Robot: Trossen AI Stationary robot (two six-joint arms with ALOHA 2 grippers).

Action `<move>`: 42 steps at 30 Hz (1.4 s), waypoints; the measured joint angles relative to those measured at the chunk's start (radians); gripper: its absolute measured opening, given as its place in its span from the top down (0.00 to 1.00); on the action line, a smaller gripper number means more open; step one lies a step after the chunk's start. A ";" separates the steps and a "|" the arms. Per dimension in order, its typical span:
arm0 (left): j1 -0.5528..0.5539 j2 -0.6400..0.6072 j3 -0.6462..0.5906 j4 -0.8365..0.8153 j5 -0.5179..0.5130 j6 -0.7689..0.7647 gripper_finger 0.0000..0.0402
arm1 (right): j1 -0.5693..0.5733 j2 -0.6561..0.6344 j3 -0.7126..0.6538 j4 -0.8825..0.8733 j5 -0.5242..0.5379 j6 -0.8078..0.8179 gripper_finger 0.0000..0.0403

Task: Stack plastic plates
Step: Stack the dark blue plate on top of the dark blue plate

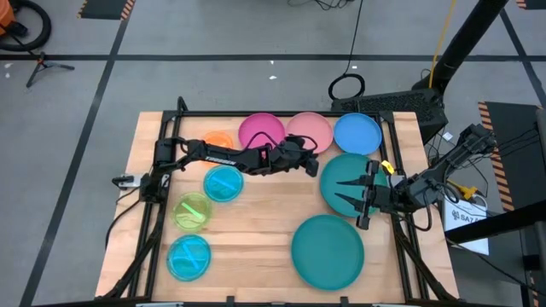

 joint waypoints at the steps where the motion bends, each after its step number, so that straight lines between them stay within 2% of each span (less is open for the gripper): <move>1: 0.000 0.000 0.000 -0.002 0.006 0.020 0.69 | 0.000 0.000 0.000 -0.002 0.000 0.000 0.69; 7: 0.000 -0.014 -0.001 -0.025 0.099 0.169 0.69 | 0.000 0.000 0.000 -0.003 0.002 0.002 0.69; 12: -0.009 -0.097 -0.001 -0.115 0.094 0.315 0.69 | 0.000 0.000 0.000 -0.004 0.004 0.013 0.69; 16: -0.035 -0.200 -0.001 -0.256 -0.023 0.454 0.69 | -0.003 0.000 0.000 -0.007 0.014 0.027 0.69; 22: -0.125 -0.327 -0.001 -0.471 -0.264 0.617 0.69 | -0.003 0.000 0.000 -0.015 0.104 0.055 0.69; 25: -0.169 -0.366 -0.001 -0.564 -0.319 0.656 0.69 | -0.004 0.000 0.000 -0.018 0.143 0.070 0.69; 30: -0.228 -0.393 -0.001 -0.731 -0.330 0.682 0.69 | -0.004 0.006 0.000 -0.016 0.214 0.083 0.69; 37: -0.289 -0.397 -0.005 -1.005 -0.561 0.625 0.69 | -0.030 0.070 0.036 0.007 0.214 0.115 0.69; 39: -0.306 -0.438 -0.054 -1.023 -0.602 0.606 0.69 | -0.042 0.109 0.061 0.006 0.214 0.130 0.69; 42: -0.314 -0.545 -0.172 -0.956 -0.614 0.589 0.69 | -0.057 0.171 0.100 0.002 0.213 0.151 0.69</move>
